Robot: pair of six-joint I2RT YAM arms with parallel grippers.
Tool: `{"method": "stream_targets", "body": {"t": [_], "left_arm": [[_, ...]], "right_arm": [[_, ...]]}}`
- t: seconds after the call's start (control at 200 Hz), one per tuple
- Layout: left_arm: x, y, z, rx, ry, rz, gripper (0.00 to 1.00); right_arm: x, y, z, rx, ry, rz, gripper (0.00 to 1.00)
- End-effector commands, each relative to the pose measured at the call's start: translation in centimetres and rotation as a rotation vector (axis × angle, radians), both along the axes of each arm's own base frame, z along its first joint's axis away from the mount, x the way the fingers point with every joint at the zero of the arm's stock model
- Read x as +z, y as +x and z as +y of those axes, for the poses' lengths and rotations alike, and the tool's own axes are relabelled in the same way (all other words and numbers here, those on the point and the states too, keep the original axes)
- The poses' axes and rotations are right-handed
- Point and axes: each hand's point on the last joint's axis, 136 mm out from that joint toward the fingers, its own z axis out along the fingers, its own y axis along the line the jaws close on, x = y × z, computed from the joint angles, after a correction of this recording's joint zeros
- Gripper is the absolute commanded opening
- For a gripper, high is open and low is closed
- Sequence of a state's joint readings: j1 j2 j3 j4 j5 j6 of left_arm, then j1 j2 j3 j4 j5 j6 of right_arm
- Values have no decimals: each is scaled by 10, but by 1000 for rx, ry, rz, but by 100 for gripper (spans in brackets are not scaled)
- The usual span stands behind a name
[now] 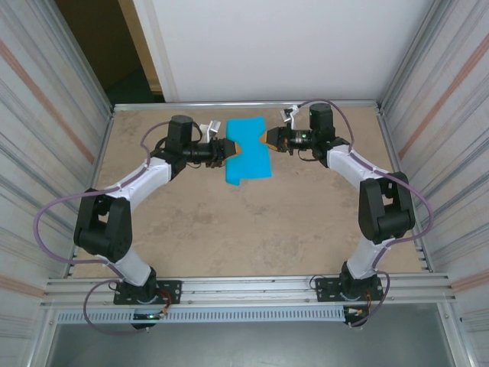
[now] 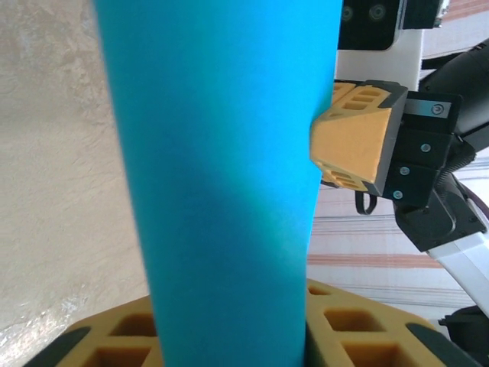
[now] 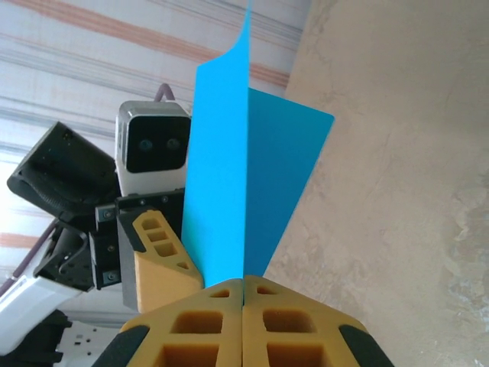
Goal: Fold a paper plane with a square sheet of paper (pick it up from the middle)
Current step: First fold in half a square sheet of paper at the center of the table.
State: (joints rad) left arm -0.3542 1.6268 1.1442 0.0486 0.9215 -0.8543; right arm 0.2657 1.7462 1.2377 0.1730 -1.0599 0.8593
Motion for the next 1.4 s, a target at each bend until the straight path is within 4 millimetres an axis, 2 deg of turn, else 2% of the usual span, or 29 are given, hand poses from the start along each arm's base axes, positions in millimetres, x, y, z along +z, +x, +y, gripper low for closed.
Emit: {"method": "stream_targets", "body": {"t": [0.0, 0.165, 0.251, 0.391, 0.536, 0.702, 0.887, 1.022, 1.223, 1.298, 1.393], "left_arm": [[-16, 3, 6, 27, 35, 13, 36], [-34, 9, 16, 89, 98, 48, 56], [-50, 14, 34, 163, 160, 76, 69], [-66, 16, 68, 284, 214, 109, 84], [-57, 15, 85, 341, 246, 81, 98], [-50, 16, 82, 346, 229, 33, 99], [-61, 14, 74, 350, 228, 47, 99], [-69, 11, 69, 345, 198, 76, 99], [-78, 3, 69, 348, 214, 97, 99], [-82, 1, 71, 355, 221, 101, 99], [-89, -1, 69, 349, 236, 114, 99]], "right_arm": [[9, -4, -7, -29, -9, -19, 3], [3, 0, -12, -77, -24, 17, 0], [2, 4, -18, -123, -44, 27, 0], [2, 5, -36, -186, -92, 54, 0], [12, -5, -56, -195, -163, 58, 0], [7, -21, -65, -191, -269, 92, 0], [-16, -20, -49, -230, -392, 85, 0], [-35, -11, -13, -226, -384, 96, 0], [-50, 0, 36, -227, -239, 188, 0], [-62, 3, 43, -231, -196, 235, 0], [-88, 8, 37, -240, -213, 298, 0]]}}
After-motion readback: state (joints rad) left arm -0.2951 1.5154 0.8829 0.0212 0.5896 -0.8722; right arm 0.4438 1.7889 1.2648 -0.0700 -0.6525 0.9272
